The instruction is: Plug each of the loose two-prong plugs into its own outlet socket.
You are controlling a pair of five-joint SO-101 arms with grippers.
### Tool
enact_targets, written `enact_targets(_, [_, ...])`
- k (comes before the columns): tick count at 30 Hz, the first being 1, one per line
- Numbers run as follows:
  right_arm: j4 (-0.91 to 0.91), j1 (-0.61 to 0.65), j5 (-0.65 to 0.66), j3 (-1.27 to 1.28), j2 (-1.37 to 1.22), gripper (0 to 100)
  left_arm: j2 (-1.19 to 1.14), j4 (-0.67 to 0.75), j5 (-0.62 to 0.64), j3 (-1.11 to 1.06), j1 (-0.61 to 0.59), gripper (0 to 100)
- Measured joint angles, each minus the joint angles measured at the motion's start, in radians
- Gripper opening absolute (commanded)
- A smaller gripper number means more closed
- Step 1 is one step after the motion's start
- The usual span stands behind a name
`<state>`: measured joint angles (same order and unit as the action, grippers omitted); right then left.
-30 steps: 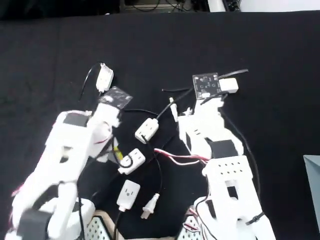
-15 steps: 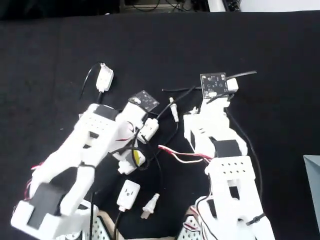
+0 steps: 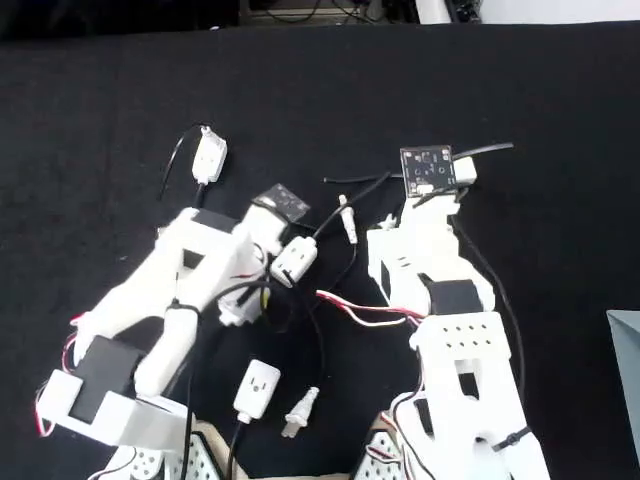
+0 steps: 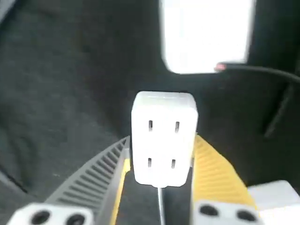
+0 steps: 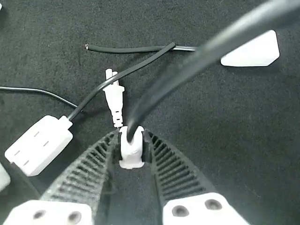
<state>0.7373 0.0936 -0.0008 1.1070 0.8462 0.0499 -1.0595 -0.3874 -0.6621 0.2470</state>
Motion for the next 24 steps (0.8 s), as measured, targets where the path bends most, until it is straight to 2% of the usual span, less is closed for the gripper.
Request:
enact_targets(3, [0.000,0.000,0.000,0.000,0.000,1.2,-0.008,0.048,-0.052,0.000,-0.048,12])
enact_targets(9, [0.000,0.000,0.000,0.000,0.000,1.2,-0.008,0.153,-0.109,0.000,-0.120,24])
enact_targets(13, [0.000,0.000,0.000,0.000,0.000,1.2,-0.008,0.183,-0.110,0.000,-0.158,26])
enact_targets(18, [0.000,0.000,0.000,0.000,0.000,1.2,-0.008,0.173,-0.094,0.005,-0.175,28])
enact_targets(24, [0.000,0.052,0.046,0.000,0.000,1.2,0.097,0.048,-0.091,0.020,-0.180,28])
